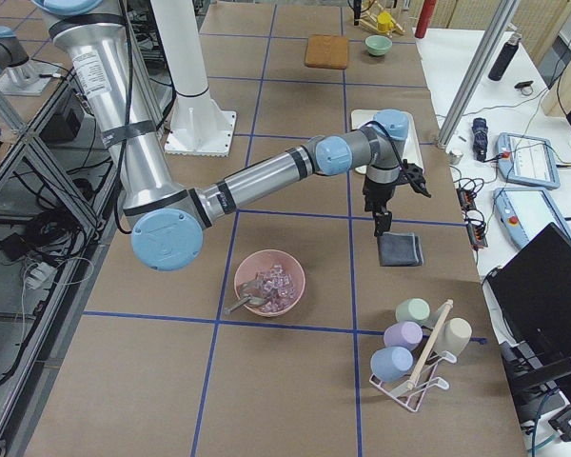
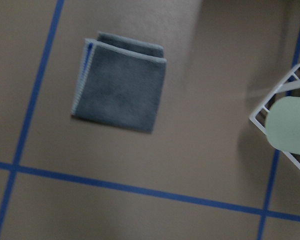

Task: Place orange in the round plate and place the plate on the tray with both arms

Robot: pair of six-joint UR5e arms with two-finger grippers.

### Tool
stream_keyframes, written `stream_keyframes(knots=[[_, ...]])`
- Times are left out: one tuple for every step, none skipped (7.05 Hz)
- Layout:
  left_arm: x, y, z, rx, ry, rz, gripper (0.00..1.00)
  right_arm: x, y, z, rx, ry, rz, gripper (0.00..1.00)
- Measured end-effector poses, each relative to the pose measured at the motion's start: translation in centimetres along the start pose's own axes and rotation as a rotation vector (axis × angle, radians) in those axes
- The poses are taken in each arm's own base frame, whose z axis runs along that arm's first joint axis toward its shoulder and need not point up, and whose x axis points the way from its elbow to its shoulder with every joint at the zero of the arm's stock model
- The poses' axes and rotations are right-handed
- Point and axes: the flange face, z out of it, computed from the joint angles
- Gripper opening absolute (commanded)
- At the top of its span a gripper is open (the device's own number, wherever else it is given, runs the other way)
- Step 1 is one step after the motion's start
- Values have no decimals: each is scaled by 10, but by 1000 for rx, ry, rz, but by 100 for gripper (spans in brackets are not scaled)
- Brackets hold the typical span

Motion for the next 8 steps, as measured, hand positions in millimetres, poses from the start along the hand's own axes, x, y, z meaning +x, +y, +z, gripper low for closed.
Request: stream_keyframes(knots=[[-25, 10, 3, -12, 3, 7, 99, 44, 27, 7, -31, 1, -16, 100], [-56, 22, 3, -22, 1, 27, 99, 83, 62, 22, -43, -18, -1, 100], [-91, 36, 1, -34, 12, 46, 99, 114, 98, 36, -37, -51, 25, 100], [-126, 55, 0, -47, 38, 52, 99, 133, 124, 44, -23, -83, 48, 100], [-161, 76, 0, -56, 55, 43, 99, 146, 141, 52, -24, -98, 66, 100], [-190, 99, 4, -67, 61, 39, 99, 163, 160, 61, -35, -107, 102, 100], [-207, 116, 9, -81, 63, 38, 99, 184, 175, 58, -24, -124, 154, 100], [-216, 124, 13, -92, 63, 33, 99, 202, 189, 52, -12, -157, 210, 100]])
